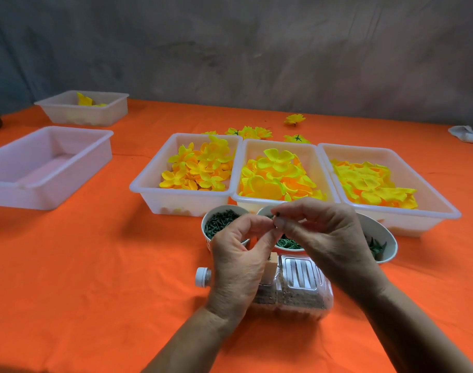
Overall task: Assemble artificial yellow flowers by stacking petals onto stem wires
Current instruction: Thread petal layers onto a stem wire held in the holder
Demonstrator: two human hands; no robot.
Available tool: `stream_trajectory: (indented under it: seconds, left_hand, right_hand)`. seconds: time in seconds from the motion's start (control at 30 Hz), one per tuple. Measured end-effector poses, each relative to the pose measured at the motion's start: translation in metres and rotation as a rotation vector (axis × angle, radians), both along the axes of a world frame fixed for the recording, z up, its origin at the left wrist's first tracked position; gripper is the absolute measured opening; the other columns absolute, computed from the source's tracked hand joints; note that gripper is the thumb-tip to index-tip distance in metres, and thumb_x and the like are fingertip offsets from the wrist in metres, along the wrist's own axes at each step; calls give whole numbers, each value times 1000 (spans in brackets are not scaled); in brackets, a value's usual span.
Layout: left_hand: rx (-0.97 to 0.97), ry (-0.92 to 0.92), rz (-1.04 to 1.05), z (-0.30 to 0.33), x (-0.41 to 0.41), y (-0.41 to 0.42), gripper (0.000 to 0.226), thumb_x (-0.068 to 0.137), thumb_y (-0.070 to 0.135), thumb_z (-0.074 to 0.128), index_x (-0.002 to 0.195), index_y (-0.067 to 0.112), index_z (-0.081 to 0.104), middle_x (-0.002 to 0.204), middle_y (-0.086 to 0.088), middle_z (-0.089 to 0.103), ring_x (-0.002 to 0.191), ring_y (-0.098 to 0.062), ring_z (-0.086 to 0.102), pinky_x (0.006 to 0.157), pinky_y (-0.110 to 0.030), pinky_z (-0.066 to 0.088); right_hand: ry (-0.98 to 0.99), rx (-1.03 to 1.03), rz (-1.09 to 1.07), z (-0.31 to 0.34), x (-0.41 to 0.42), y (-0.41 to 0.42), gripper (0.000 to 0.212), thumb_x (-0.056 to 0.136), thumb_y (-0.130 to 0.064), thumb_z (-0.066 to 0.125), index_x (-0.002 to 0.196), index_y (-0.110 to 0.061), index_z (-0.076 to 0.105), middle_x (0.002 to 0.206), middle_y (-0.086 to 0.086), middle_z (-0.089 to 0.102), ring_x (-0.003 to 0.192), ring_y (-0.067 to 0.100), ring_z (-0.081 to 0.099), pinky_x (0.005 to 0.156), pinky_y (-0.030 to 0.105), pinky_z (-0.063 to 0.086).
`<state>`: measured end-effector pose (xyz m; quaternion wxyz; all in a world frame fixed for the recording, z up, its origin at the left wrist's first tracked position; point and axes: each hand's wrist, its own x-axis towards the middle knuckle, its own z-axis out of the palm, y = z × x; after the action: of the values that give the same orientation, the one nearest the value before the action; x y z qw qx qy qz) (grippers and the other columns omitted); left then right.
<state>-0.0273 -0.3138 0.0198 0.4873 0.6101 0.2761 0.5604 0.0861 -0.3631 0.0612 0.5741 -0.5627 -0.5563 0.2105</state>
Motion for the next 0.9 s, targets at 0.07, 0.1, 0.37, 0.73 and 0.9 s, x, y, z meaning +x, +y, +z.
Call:
stream_trajectory:
  seconds: [0.07,0.1,0.37,0.73,0.9]
  left_hand:
    - [-32,12,-27,-2,-2,1,8,74,5,76,78,10,70,71,-1,70,70,-16,68,70,-35,56]
    - [-46,17,-38,-3,-3,2,11,75,1,75,79,10,70,72,-2,71,72,-20,68,72,-39,56]
    - [-71,109,-76,-11,-8,2,20,76,2,75,74,21,69,71,2,70,72,-12,66,77,-39,54]
    - [-20,217,-4,-23,-12,2,18,75,3,75,77,20,70,75,5,71,73,-5,66,73,-18,50]
    - [102,242,54,-25,-12,2,7,74,9,66,77,14,71,79,4,69,82,-9,66,79,-25,52]
  right_hand:
    - [-3,-12,0,0,1,0,14,78,-1,72,87,-12,75,82,3,74,78,19,71,75,39,58]
    - [-6,-10,0,0,1,0,14,77,-2,72,86,-13,75,81,2,74,77,18,71,74,39,58]
    - [-243,8,-48,-5,-1,-2,33,72,6,75,71,-27,67,72,-6,70,62,7,64,62,24,55]
    - [-197,-143,8,-23,6,1,30,73,0,75,64,-28,69,64,-5,69,61,5,59,60,29,50]
    - [-189,-161,40,-26,9,1,27,76,-6,75,74,-32,73,67,-7,70,63,6,63,61,32,53]
